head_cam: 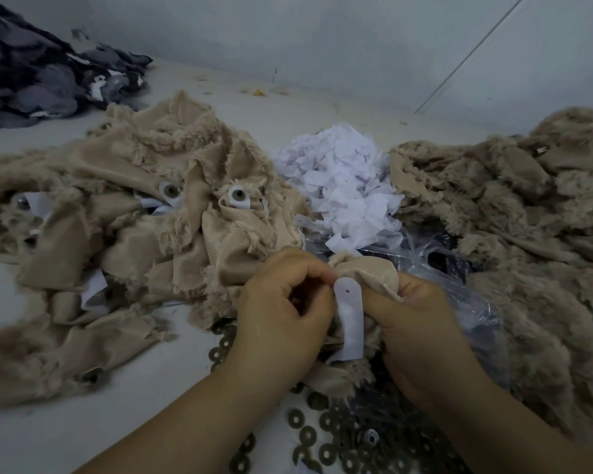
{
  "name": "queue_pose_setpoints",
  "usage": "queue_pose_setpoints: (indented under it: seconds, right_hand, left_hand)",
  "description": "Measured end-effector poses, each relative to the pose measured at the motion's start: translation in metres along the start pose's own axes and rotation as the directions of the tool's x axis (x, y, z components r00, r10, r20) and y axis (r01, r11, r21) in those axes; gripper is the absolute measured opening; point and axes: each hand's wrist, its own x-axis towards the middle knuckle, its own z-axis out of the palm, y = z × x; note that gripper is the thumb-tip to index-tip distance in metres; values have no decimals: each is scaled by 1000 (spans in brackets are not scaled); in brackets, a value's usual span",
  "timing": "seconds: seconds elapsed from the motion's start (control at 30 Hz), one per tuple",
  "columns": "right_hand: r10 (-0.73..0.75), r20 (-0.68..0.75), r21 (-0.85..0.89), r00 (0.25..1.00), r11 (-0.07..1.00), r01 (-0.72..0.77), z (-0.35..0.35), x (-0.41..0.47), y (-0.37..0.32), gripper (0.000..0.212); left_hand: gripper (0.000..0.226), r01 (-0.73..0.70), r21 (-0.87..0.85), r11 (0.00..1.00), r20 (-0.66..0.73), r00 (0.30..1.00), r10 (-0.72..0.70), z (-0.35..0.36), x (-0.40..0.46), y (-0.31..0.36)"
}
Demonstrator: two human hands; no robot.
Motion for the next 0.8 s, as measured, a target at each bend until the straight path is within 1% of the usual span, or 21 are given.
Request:
queue_pose_setpoints:
  seconds: [0.07,0.2,0.23,0.27,0.33,0.43,0.53,0.6,0.8]
  right_hand:
    - [-3,-17,3,1000,1000,3,0,1,-1,41]
    - [7,-18,-16,1000,1000,-8,0,1,-2,33]
    - [6,-22,-25,1000,1000,-6,0,1,-2,31]
    - [4,-21,-23,1000,1000,-4,0,0,-2,28]
    - [1,-14,-2,1000,1000,-1,1,-1,-2,25]
    - [-14,-27,-15,1000,1000,14,1,-1,-3,23]
    - [-17,-40,-29,999,999,16,1,0,-3,27]
    - [-11,-48,-34,999,999,10,0,0,-2,30]
    - [-10,-52,-30,999,1000,8,-1,1,0,23]
  left_hand:
    - [11,-32,40,999,17,999,31,0,1,2]
    - [20,26,-70,997,99,995,-19,-4,2,6]
    - [15,28,-74,997,108,994,-20,-4,2,7]
    - [9,35,-76,997,100,995,-28,-4,2,7]
    - [5,62,-97,993,52,997,-57,-4,2,5]
    - [8,82,-86,993,17,997,-81,-4,3,1]
    - [10,100,-37,994,19,995,-99,-4,3,0]
    - [11,115,-39,993,18,993,-115,-3,3,2]
    - [12,162,-34,986,11,987,-162,-3,3,2]
